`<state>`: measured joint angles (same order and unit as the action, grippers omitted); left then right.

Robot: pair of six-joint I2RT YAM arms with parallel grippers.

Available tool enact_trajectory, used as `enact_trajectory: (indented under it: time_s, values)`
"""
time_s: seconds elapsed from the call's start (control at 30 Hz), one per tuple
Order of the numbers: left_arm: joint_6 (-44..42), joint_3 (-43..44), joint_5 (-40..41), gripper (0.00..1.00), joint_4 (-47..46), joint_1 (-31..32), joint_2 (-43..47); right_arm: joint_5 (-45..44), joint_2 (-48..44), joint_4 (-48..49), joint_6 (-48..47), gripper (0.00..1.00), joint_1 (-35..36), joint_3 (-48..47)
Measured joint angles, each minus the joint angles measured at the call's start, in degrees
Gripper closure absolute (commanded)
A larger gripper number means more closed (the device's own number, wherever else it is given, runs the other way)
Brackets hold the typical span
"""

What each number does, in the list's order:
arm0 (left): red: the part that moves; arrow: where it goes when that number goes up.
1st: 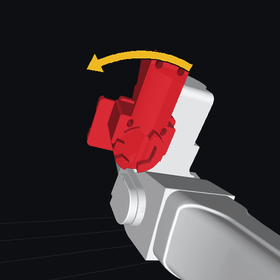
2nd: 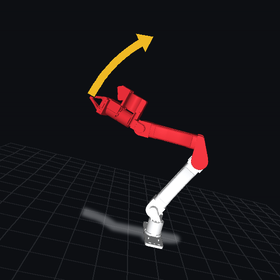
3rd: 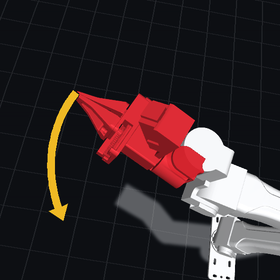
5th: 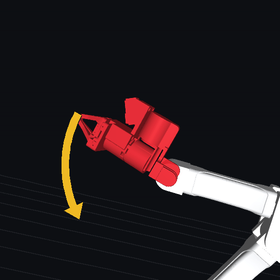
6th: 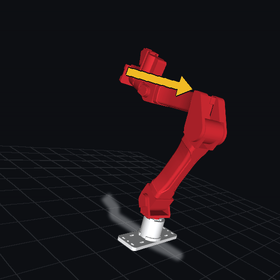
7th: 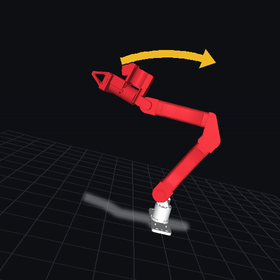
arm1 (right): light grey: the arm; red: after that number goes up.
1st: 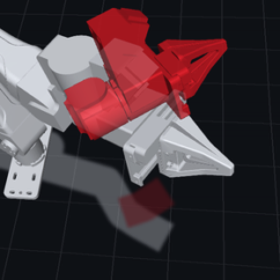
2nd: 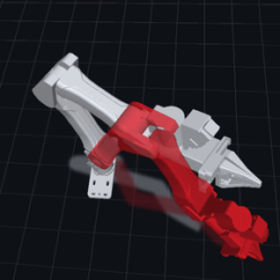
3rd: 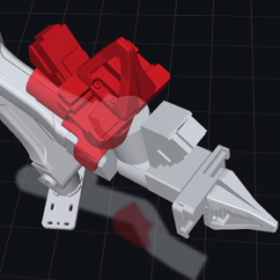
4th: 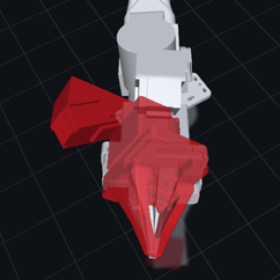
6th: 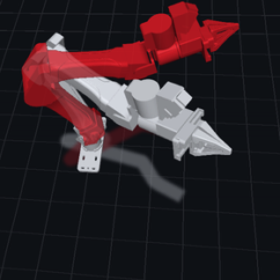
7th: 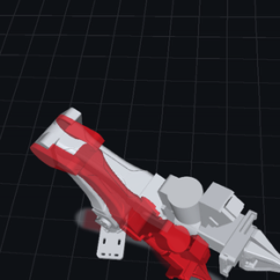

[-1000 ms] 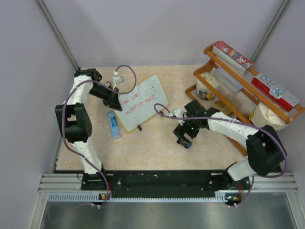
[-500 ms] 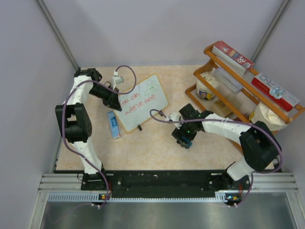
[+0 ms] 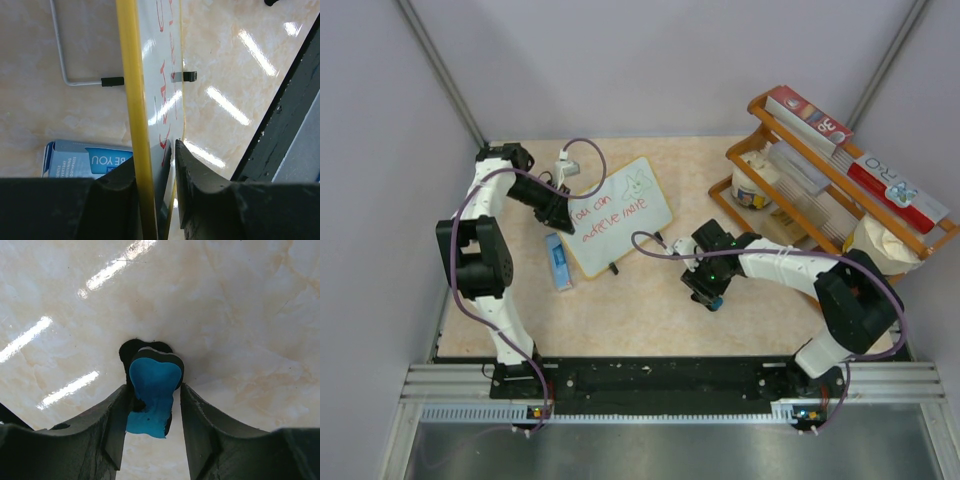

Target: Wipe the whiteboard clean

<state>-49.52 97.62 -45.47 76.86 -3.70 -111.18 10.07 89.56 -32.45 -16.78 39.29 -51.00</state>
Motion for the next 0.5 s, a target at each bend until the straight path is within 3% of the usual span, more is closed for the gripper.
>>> enact_trajectory:
  time_s: [0.23, 0.27, 0.3, 0.5]
  values:
    - [-0.04, 0.0, 0.15, 0.64, 0.0, 0.0, 0.0, -0.68, 0.26, 0.04, 0.35, 0.76, 0.46, 0.0]
    - [-0.09, 0.0, 0.15, 0.53, 0.0, 0.0, 0.0, -0.79, 0.26, 0.04, 0.42, 0.8, 0.46, 0.0]
    - [-0.13, 0.0, 0.15, 0.5, 0.0, 0.0, 0.0, -0.9, 0.26, 0.04, 0.42, 0.83, 0.46, 0.0]
    - [-0.35, -0.02, 0.13, 0.38, -0.02, 0.0, 0.02, -1.03, 0.13, -0.02, 0.48, 0.98, 0.48, 0.0]
